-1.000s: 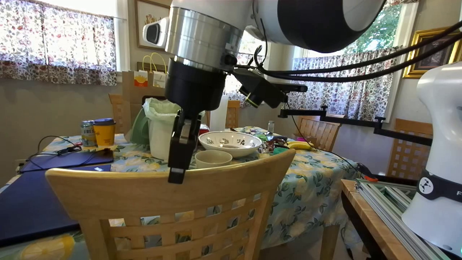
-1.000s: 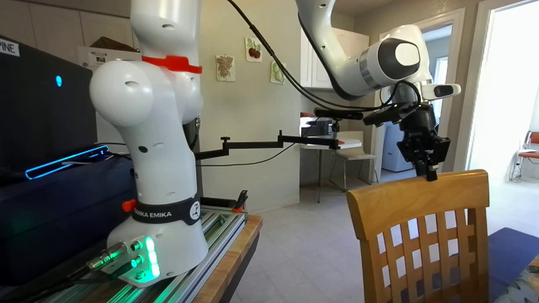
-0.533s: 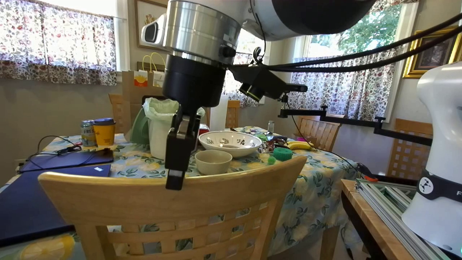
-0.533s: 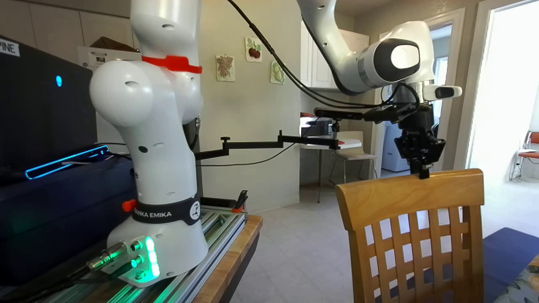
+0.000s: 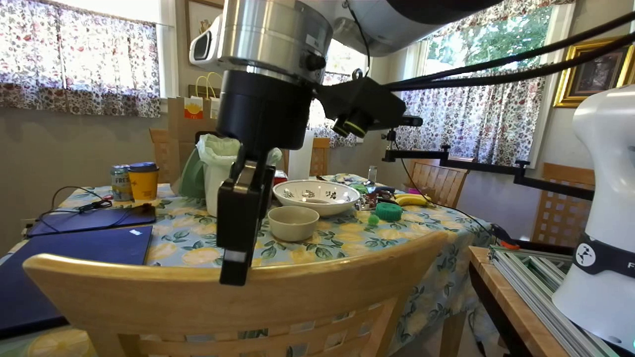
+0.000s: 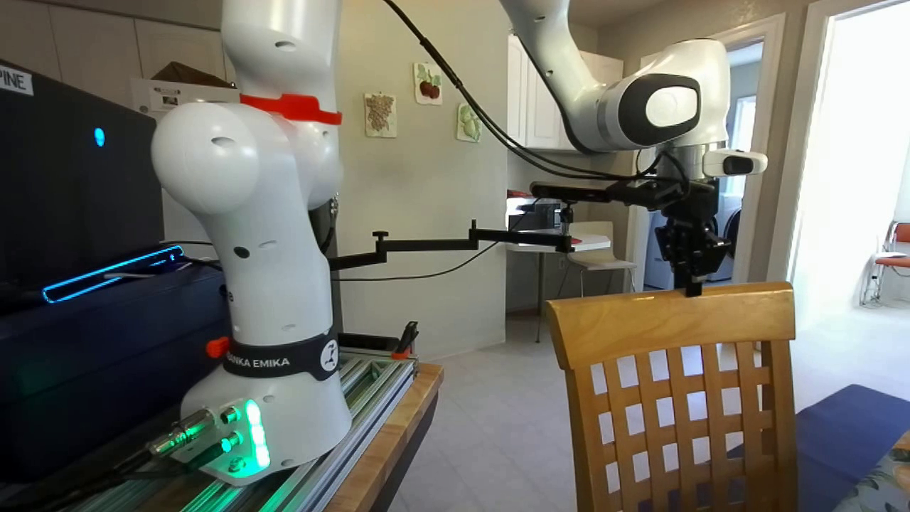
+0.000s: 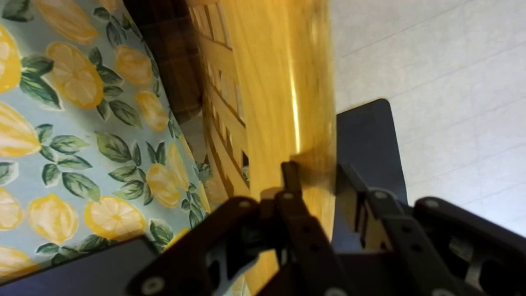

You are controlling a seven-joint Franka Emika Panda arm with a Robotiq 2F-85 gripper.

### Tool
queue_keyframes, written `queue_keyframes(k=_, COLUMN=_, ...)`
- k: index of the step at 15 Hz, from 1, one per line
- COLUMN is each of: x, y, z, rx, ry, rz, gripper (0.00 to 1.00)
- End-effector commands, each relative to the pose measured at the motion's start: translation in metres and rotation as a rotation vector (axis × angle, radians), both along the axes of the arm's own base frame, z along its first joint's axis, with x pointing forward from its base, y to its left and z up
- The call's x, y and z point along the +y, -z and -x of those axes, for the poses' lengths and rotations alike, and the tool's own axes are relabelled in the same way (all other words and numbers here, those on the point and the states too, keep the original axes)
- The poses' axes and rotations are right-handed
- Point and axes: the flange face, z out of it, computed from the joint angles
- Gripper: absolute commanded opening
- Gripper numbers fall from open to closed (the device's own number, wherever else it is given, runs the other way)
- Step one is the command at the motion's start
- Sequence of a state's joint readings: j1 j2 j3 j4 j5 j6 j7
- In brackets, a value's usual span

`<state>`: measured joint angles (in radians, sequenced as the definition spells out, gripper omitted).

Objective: Pull out the chair

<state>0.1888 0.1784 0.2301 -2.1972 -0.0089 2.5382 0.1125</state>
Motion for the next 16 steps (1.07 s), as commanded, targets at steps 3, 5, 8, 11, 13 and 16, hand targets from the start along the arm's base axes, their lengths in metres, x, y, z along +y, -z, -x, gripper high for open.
queue_keyframes(k=3, x=0.009, y=0.006, z=-0.014, rx=-0.027, ry=0.009, rz=-0.007, gripper=0.07)
queue_keyframes(k=5, x=0.001, y=0.005, z=-0.019, rx=-0.053, ry=0.019, rz=0.012, gripper=0.07)
queue_keyframes(k=8, x=-0.01, y=0.004, z=-0.025, rx=-0.084, ry=0.034, rz=0.052, gripper=0.07)
queue_keyframes(k=11, x=-0.006, y=0.006, z=-0.024, rx=-0.095, ry=0.043, rz=0.07, gripper=0.07)
queue_keyframes(k=13, x=-0.005, y=0.007, z=-0.023, rx=-0.096, ry=0.051, rz=0.086, gripper=0.4)
queue_keyframes(k=16, x=-0.002, y=0.009, z=-0.02, rx=-0.115, ry=0.083, rz=0.111, gripper=0.67)
